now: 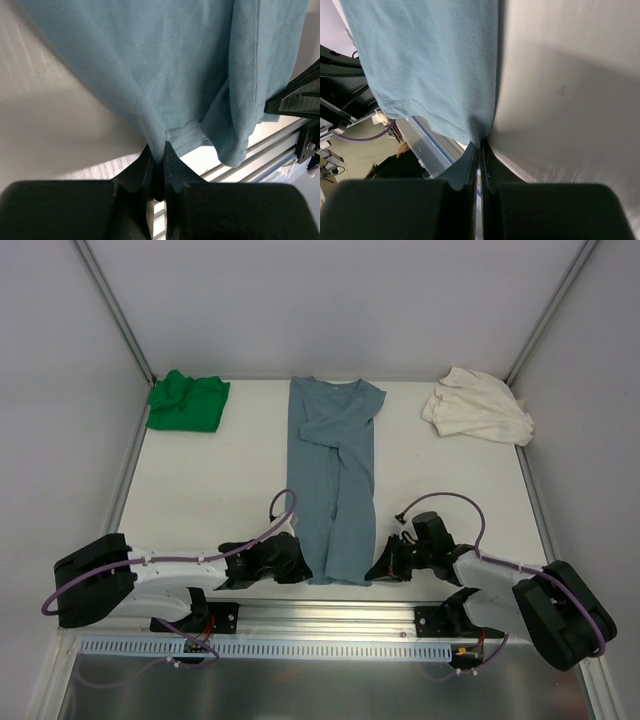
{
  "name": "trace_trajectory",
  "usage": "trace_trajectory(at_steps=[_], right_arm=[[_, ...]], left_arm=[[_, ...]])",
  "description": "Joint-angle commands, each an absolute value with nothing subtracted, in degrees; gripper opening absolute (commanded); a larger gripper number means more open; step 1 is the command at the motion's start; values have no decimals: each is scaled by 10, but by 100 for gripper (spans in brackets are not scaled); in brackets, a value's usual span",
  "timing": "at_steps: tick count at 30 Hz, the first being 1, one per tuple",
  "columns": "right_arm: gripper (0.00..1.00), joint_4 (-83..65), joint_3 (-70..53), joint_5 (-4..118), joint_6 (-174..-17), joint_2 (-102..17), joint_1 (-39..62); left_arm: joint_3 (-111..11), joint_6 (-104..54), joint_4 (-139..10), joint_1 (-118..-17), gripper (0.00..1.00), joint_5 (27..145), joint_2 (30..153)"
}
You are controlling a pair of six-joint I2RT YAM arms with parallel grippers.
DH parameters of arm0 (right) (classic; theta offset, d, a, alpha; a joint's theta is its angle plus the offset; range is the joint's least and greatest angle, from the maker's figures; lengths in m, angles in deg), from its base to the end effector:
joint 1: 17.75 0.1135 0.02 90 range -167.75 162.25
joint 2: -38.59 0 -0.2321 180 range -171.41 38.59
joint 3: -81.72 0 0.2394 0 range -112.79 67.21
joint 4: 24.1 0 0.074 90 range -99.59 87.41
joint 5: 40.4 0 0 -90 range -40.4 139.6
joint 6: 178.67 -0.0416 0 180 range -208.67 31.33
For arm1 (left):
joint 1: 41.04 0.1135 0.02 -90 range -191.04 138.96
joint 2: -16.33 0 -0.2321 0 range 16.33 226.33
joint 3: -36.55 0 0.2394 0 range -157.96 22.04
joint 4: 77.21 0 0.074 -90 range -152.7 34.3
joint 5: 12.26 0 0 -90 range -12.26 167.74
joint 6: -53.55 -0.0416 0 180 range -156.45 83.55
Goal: Fold and stack the t-shirts
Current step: Grab the bottom of the folded rectangular tshirt with both arms, then fold the folded rectangular tshirt in 1/3 of the way
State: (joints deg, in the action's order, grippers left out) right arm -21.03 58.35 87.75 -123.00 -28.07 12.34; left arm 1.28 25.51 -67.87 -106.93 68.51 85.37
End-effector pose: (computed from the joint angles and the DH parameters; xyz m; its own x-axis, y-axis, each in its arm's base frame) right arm 0.1394 0.1104 0.0852 -0.9475 -0.0364 -0.3178 -0.2771 0.5900 0.7584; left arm 0.0960 -0.1981 0.1185 -0.8842 -0.1570 -0.4399 0.1546 0.7903 -0.5928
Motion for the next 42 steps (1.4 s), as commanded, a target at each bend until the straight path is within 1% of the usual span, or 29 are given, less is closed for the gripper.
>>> trace_trajectory(at_steps=[1,3,4,5,7,11,19,26,31,34,39,42], right_arm=[[0,-162,589,856,-1236,-237,128],[0,-114,586,850,-1232,-172,128],[0,-60,582,847,-1232,-149,129],[0,-39,582,848,-1232,-97,129],[0,28,582,847,-1236,-44,128],[0,116,585,847,-1246,81,129],[0,204,585,856,-1266,183,131],[0,249,560,877,-1260,205,131],[0,280,521,877,-1252,217,132],[0,278,485,873,-1242,192,132],[0,270,408,864,-1209,111,132],[0,250,363,864,-1202,58,132]], left_arm=[[23,232,-580,-1069,0,711,845],[18,237,-566,-1070,0,720,817],[16,238,-559,-1071,0,724,808],[15,241,-551,-1073,0,726,797],[5,245,-524,-1079,0,725,771],[-11,252,-493,-1092,0,726,734],[-56,288,-457,-1157,0,705,731],[-85,317,-455,-1197,0,688,756],[-105,320,-437,-1210,0,663,750],[-133,308,-396,-1210,0,640,736],[-197,286,-313,-1205,0,580,708],[-223,262,-300,-1191,0,567,701]])
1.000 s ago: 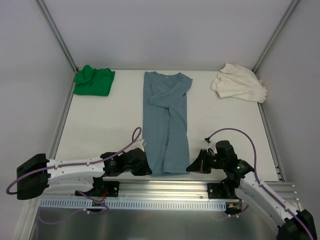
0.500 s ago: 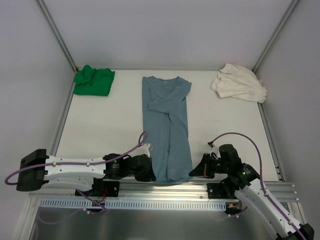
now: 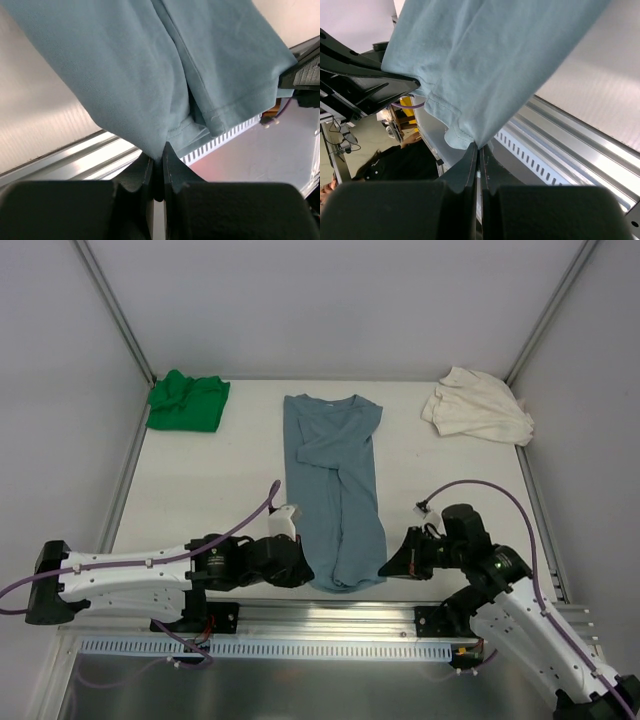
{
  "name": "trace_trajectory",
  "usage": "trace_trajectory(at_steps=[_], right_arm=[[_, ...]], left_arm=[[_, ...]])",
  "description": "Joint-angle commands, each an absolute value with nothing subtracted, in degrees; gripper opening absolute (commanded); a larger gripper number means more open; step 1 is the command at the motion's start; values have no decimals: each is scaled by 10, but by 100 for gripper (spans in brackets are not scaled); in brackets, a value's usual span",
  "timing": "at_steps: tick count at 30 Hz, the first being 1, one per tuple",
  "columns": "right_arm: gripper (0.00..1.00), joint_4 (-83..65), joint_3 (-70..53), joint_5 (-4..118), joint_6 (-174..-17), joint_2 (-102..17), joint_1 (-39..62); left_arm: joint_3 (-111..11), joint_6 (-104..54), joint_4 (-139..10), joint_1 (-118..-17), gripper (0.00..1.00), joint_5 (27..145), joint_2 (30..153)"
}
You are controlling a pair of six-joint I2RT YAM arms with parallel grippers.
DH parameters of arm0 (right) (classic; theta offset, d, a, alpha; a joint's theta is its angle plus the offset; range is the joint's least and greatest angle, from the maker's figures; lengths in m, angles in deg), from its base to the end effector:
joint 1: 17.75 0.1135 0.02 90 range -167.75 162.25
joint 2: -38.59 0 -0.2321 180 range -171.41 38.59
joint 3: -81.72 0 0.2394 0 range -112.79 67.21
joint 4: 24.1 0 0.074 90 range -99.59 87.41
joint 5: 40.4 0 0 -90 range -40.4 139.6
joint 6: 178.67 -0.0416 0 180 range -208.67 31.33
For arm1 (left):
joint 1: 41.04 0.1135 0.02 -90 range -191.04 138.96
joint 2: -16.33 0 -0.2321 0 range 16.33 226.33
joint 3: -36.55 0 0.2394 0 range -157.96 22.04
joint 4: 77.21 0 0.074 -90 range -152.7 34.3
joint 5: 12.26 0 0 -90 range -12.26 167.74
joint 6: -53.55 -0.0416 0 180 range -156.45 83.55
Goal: Fold and stack the t-shirts
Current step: Fold the folded rectangular tshirt in 1/3 of the way
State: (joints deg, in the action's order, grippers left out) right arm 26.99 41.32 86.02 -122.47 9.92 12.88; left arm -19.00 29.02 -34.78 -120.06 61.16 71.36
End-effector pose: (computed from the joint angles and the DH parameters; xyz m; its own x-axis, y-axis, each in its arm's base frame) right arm 0.1026 0.0894 0.2054 -0.9013 -0.0134 -0.4330 -0.3653 0.5608 0.7430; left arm 0.0519 -0.2050 0.2298 -0.8720 -0.0835 -0.4824 0.2581 0.7589 -0.5979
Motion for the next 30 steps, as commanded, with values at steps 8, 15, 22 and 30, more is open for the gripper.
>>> trace_trajectory(at_steps=[8,15,22,30], right_arm=[[0,199,295,863,-1169,-71,128],[0,180,252,875,-1130,-164,92],[0,182,183,911,-1075,-260,11],[0,156,97,943,-1042,-439,-5]], left_arm=[[-255,152,-329,-1052,0,631,721],[-275,73,-369,-952,0,700,781],[-332,18,-390,-876,0,760,853],[-394,-29,-405,-801,0,816,936]])
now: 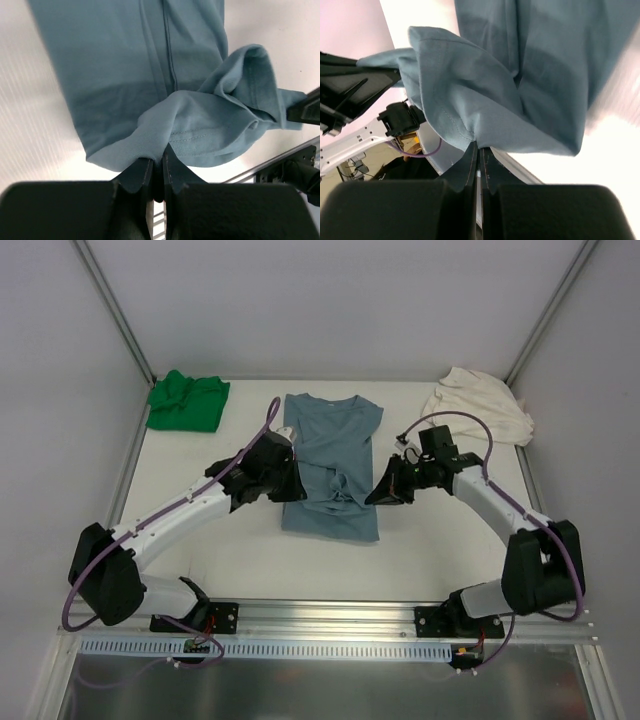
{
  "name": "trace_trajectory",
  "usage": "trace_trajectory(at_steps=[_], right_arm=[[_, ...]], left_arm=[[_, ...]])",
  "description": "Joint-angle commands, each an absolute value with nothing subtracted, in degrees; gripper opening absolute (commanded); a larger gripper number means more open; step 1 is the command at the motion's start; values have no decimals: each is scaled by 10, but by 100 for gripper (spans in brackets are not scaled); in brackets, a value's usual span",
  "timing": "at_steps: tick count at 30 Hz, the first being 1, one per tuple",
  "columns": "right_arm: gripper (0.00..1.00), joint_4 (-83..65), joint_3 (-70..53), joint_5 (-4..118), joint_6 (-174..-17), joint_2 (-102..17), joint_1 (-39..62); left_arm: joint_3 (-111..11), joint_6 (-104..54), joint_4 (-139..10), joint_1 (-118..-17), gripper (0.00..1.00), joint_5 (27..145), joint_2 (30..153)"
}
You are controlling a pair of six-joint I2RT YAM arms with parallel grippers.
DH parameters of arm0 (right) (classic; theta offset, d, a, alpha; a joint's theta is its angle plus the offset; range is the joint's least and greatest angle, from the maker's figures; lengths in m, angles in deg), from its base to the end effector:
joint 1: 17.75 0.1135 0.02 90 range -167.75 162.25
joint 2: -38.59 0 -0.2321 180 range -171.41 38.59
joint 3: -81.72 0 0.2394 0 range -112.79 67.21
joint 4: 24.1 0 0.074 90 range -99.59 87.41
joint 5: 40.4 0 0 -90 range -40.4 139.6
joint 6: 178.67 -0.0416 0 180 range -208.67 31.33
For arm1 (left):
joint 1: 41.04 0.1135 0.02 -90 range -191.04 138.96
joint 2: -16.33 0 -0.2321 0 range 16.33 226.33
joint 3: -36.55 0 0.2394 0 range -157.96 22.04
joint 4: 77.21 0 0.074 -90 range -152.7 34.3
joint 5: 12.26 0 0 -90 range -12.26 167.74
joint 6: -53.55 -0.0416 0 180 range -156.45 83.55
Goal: Fold and stack the t-shirts
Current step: Fold the folded rectangular tshirt in 1/3 of the way
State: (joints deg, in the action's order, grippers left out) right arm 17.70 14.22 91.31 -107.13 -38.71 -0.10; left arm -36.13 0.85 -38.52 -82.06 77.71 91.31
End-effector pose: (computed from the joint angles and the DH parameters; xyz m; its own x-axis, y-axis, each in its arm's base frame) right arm 0.2490 0.1083 0.2168 -0.9048 -0.0398 -0.4241 -0.3518 0.6312 0.6913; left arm 0.2160 -0.1879 0.2522 -0.7912 -0.1149 -0.6007 0.2220 0.8613 -0.4571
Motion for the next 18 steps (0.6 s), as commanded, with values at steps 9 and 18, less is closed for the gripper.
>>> trace_trajectory(at_steps=[9,18], right_arm=[[100,208,-101,888,-998,-628,-49],[99,290,-151,827,-964,-546,-54]], left_arm=[[-470,-65,-423,-730,99,777,1057],[-434,-72,-452,-724,99,733,975]])
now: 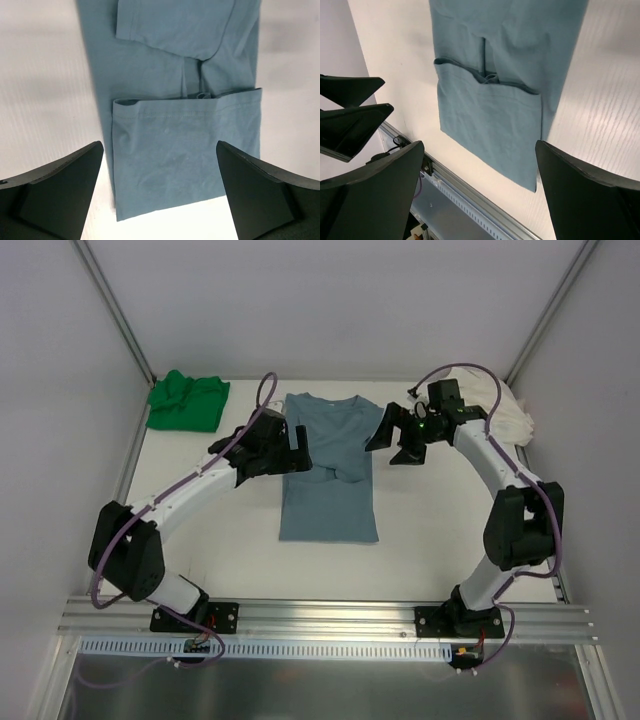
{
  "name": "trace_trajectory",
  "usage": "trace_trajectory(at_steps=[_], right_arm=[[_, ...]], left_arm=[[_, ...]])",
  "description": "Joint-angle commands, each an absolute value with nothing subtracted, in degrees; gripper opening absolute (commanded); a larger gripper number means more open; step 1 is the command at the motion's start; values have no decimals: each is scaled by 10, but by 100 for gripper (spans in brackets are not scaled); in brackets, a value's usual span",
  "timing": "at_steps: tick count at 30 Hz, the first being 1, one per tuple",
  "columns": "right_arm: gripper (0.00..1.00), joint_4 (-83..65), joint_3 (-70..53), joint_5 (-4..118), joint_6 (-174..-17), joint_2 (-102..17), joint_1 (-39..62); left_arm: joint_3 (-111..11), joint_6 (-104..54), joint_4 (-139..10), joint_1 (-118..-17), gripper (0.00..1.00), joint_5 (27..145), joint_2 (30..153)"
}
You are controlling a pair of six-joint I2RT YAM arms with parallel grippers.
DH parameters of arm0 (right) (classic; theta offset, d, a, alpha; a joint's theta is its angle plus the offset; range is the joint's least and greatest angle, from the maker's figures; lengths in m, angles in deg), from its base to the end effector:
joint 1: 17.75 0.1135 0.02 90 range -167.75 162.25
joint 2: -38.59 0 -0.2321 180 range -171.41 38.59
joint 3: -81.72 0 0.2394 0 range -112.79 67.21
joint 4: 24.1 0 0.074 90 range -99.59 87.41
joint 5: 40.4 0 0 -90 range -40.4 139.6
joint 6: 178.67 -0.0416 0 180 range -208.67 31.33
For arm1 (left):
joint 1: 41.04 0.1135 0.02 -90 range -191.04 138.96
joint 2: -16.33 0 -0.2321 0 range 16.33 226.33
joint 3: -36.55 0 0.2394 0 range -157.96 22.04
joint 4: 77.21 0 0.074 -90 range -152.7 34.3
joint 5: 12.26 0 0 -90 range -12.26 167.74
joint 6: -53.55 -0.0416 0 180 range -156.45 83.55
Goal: Fold and stack the t-shirts
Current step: Fold the folded rectangular tshirt in 1/3 of the way, then grab one side of the 2/3 rectangular tshirt with both arms
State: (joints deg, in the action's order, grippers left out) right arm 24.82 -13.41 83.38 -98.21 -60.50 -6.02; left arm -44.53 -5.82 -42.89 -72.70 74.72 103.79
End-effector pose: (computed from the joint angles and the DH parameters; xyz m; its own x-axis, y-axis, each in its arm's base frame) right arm 0.3488 0.0960 0.2396 -0.8524 -0.0363 -0.5217 -0.3612 0.7622 0.5372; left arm 0.2865 -0.1741 0.2434 -0.7273 -0.1492 -0.6699 0.1390 0.9238 -0.3567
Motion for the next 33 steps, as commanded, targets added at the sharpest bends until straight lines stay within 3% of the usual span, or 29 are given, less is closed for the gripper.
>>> trace_trajectory(at_steps=[1,4,8,15,22,33], right_arm=[[100,291,-132,840,-966,-539,-51],[99,283,-84,832,-968,-501,-30],[100,237,69,841,-989,-440,-11],[100,159,243,839,-1011,-358,-3],[99,100,298,850,-1024,-369,-3],[99,-9,327,881,-1052,-442,-1]], left_arm=[[-428,-67,-452,-723,99,758,966],[-382,-56,-459,-724,99,813,937],[-283,-23,-454,-724,99,881,912],[-105,21,-562,-724,99,939,822],[-35,4,-614,-724,98,910,805],[-30,-8,-703,-724,97,909,903]])
